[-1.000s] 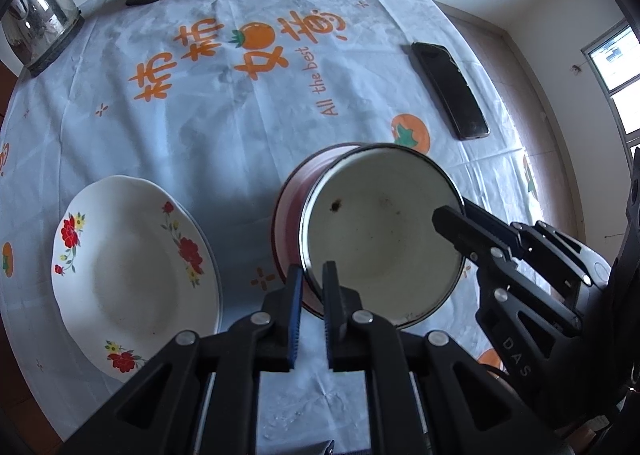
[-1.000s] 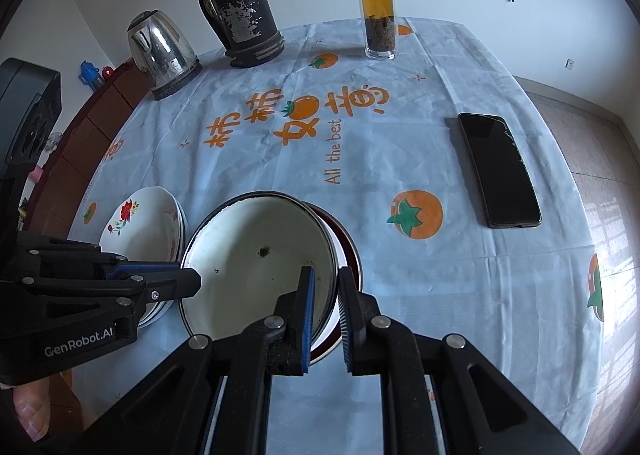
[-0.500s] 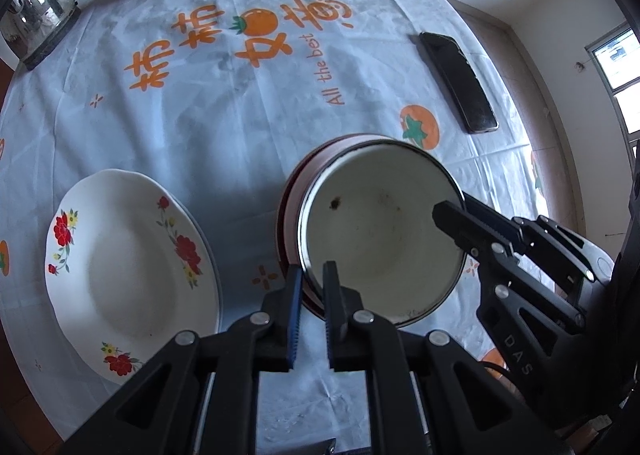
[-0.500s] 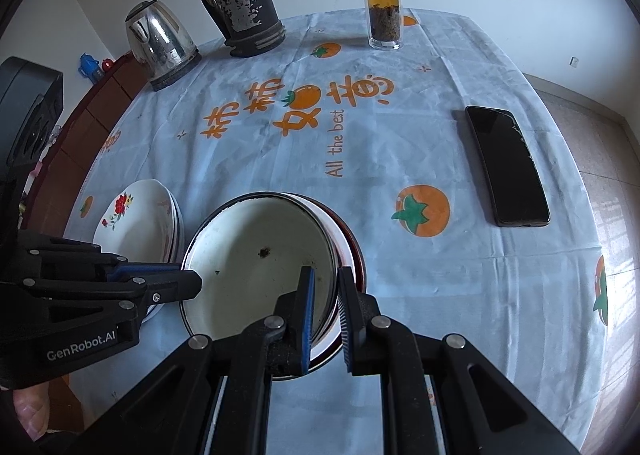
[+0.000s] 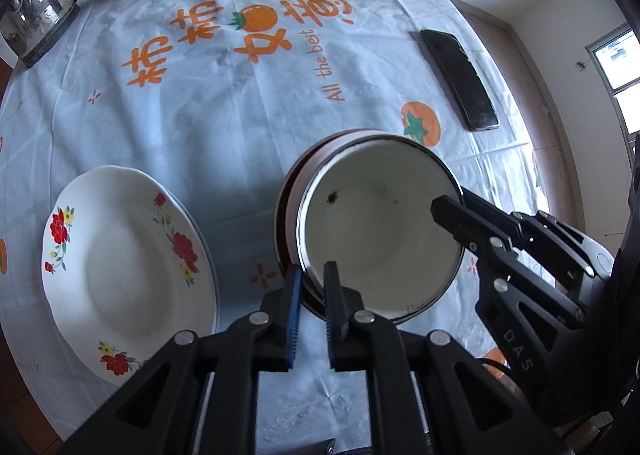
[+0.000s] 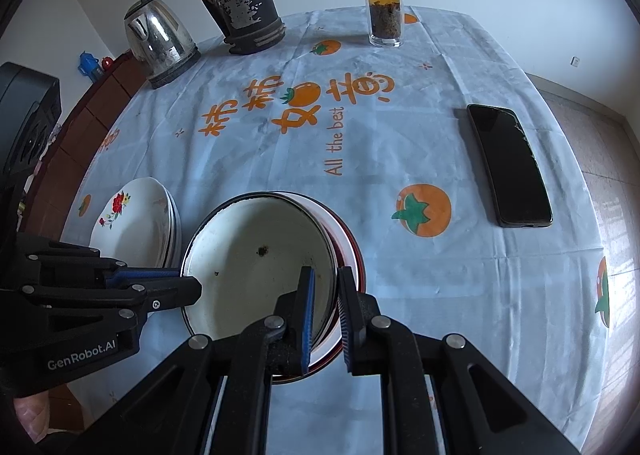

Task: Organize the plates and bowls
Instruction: 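Lower the white enamel bowl into the pink bowl with both grippers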

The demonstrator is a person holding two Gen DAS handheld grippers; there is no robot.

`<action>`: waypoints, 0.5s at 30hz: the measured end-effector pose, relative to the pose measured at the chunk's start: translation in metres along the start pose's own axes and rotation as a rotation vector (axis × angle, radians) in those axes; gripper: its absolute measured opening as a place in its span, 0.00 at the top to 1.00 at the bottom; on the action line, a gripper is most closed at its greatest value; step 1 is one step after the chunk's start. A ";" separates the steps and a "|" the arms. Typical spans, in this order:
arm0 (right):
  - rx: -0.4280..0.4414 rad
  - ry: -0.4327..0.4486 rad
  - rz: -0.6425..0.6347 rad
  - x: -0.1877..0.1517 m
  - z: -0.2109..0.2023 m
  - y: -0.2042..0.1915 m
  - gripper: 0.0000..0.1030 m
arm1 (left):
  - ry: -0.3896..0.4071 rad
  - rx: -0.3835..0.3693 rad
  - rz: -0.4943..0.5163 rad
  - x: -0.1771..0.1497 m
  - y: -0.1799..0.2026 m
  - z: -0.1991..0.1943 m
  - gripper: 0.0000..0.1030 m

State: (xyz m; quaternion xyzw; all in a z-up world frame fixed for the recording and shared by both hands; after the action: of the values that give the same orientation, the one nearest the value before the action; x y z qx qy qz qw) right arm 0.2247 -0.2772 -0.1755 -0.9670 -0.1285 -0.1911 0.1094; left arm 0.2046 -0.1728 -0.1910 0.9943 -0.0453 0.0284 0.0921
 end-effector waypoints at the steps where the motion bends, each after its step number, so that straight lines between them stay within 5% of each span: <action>1: 0.001 0.000 0.001 0.000 0.000 0.000 0.87 | 0.000 -0.002 -0.002 0.000 0.000 0.000 0.93; 15: -0.003 0.005 -0.001 0.003 0.002 -0.001 0.87 | -0.005 -0.020 -0.024 0.000 -0.003 -0.001 0.92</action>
State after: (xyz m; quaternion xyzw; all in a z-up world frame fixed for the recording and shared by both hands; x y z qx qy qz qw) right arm 0.2274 -0.2751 -0.1763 -0.9666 -0.1282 -0.1936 0.1084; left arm 0.2044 -0.1694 -0.1910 0.9939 -0.0337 0.0246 0.1021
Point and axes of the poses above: each gripper's, at about its wrist camera, not at the fingertips, and z roughly the way its jaws point, y to its right, x to its top, the point moved 8 cm from there along z, roughly the way its jaws point, and after that the axes turned 3 degrees about -y, right-handed, at the moved point
